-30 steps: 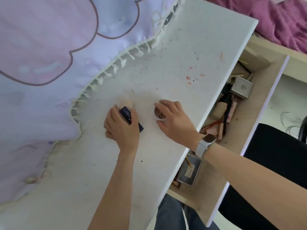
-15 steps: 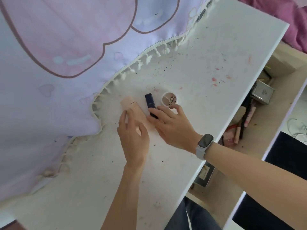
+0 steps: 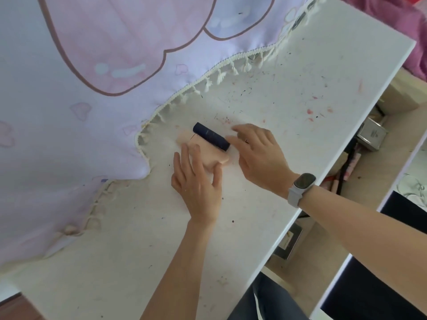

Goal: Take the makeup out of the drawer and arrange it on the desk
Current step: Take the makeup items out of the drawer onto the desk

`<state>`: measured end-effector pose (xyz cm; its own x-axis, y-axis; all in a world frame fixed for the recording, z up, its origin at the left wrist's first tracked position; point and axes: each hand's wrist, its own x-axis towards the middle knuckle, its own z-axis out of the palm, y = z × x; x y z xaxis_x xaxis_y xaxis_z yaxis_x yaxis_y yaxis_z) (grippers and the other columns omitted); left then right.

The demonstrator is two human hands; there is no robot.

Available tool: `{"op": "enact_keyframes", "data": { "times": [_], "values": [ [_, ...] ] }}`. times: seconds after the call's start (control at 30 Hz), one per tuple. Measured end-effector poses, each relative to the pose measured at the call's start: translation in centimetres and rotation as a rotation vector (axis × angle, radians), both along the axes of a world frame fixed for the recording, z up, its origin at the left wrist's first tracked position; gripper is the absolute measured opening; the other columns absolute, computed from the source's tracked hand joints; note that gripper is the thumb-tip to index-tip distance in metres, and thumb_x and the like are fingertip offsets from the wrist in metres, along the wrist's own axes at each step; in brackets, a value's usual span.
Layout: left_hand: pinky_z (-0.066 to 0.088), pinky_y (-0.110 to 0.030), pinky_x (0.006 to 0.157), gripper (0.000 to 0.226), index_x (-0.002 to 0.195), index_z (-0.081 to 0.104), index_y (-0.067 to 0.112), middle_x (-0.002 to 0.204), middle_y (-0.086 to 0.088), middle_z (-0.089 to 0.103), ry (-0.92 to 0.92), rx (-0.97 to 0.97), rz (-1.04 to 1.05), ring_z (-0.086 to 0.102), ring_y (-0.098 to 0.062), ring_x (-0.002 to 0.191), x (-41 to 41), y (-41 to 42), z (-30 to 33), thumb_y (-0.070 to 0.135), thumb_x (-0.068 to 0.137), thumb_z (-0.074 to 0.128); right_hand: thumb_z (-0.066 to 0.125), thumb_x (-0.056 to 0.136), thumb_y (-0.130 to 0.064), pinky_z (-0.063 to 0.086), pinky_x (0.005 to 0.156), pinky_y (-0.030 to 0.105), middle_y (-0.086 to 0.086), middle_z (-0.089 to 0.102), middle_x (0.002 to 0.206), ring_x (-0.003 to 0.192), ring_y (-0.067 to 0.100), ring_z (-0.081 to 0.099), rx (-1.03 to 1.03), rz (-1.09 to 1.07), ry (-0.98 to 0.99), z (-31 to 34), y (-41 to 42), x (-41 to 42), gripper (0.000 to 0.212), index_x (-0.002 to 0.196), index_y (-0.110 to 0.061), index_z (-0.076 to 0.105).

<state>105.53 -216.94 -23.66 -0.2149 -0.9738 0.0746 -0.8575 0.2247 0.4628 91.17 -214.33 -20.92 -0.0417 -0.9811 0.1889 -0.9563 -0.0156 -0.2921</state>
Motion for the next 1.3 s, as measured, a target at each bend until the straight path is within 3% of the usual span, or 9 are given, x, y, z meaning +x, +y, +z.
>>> {"op": "enact_keyframes", "data": {
  "times": [0.07, 0.2, 0.27, 0.43, 0.57, 0.73, 0.93, 1.13, 1.3],
  "values": [
    [0.039, -0.049, 0.092, 0.056, 0.13, 0.05, 0.005, 0.138, -0.017, 0.047, -0.017, -0.031, 0.007, 0.045, -0.038, 0.126, -0.1, 0.2, -0.3, 0.029, 0.082, 0.069, 0.055, 0.069, 0.009, 0.051, 0.079, 0.044, 0.019, 0.061, 0.111, 0.102, 0.038, 0.058, -0.002, -0.118, -0.048, -0.4, 1.0, 0.0, 0.042, 0.109, 0.001, 0.063],
    [0.039, -0.047, 0.094, 0.055, 0.13, 0.051, 0.006, 0.138, -0.016, 0.047, -0.046, -0.076, 0.003, 0.048, -0.035, 0.124, -0.2, 0.3, -0.7, 0.03, 0.083, 0.067, 0.047, 0.077, 0.01, 0.041, 0.103, 0.042, 0.025, 0.049, 0.131, 0.127, 0.039, 0.043, 0.059, -0.039, -0.114, -0.9, 0.8, 0.3, 0.049, 0.126, 0.011, 0.047],
    [0.039, -0.047, 0.095, 0.054, 0.13, 0.051, 0.007, 0.139, -0.016, 0.047, -0.051, -0.091, 0.01, 0.049, -0.034, 0.123, -0.4, 0.4, -0.8, 0.031, 0.084, 0.065, 0.045, 0.08, 0.009, 0.038, 0.105, 0.036, 0.024, 0.044, 0.137, 0.132, 0.037, 0.037, 0.091, -0.001, -0.157, -0.6, -0.2, 0.2, 0.05, 0.13, 0.012, 0.043],
    [0.037, -0.047, 0.096, 0.05, 0.131, 0.05, 0.01, 0.141, -0.013, 0.045, -0.083, -0.087, 0.035, 0.047, -0.033, 0.125, -1.1, 0.5, -1.0, 0.034, 0.088, 0.058, 0.035, 0.088, 0.005, 0.019, 0.112, 0.022, 0.014, 0.032, 0.148, 0.141, 0.025, 0.022, 0.127, 0.078, -0.214, -0.7, -1.8, -0.5, 0.05, 0.138, 0.002, 0.035],
    [0.033, -0.049, 0.098, 0.051, 0.135, 0.046, 0.013, 0.144, -0.012, 0.04, -0.13, -0.05, 0.055, 0.042, -0.033, 0.128, -1.8, 0.4, -0.7, 0.036, 0.09, 0.053, 0.033, 0.087, 0.006, 0.016, 0.117, 0.032, 0.005, 0.022, 0.153, 0.143, 0.017, 0.013, 0.192, 0.067, -0.257, -0.5, -1.3, -2.0, 0.057, 0.143, -0.008, 0.029],
    [0.02, -0.055, 0.107, 0.059, 0.144, 0.031, 0.015, 0.153, -0.016, 0.021, -0.107, 0.089, 0.024, 0.021, -0.036, 0.139, -2.6, 2.5, 0.0, 0.038, 0.092, 0.048, 0.046, 0.083, 0.006, 0.043, 0.094, 0.031, 0.015, 0.047, 0.137, 0.125, 0.029, 0.047, 0.038, -0.019, -0.322, 1.2, 3.9, -4.5, 0.046, 0.129, -0.001, 0.049],
    [0.038, -0.052, 0.095, 0.036, 0.119, 0.059, 0.004, 0.134, -0.023, 0.047, 0.048, 0.002, -0.202, 0.044, -0.04, 0.125, -3.5, 12.4, 1.6, 0.013, 0.084, 0.062, 0.053, 0.082, 0.009, 0.054, 0.068, 0.038, 0.015, 0.06, 0.102, 0.087, 0.029, 0.062, 0.13, -0.191, -0.415, -0.3, 16.6, -7.0, 0.023, 0.103, 0.003, 0.06],
    [0.055, -0.033, 0.076, 0.022, 0.1, 0.066, -0.001, 0.097, -0.013, 0.066, 0.273, 0.084, -0.584, 0.064, -0.023, 0.089, -4.1, 20.5, 0.9, 0.006, 0.088, 0.05, 0.046, 0.09, -0.005, 0.041, 0.092, 0.034, 0.013, 0.056, 0.118, 0.111, 0.027, 0.051, 0.64, -0.323, -0.284, -4.6, 22.4, -7.4, 0.034, 0.123, -0.005, 0.054],
    [0.052, -0.039, 0.081, 0.034, 0.121, 0.056, 0.001, 0.111, -0.017, 0.06, -0.091, 0.388, -0.52, 0.058, -0.031, 0.1, -5.1, 22.3, -3.0, 0.006, 0.088, 0.055, 0.045, 0.09, -0.009, 0.038, 0.097, 0.043, 0.01, 0.046, 0.133, 0.123, 0.029, 0.039, 0.664, -0.288, -0.154, -7.5, 20.2, -7.7, 0.044, 0.133, -0.011, 0.043]
  ]
}}
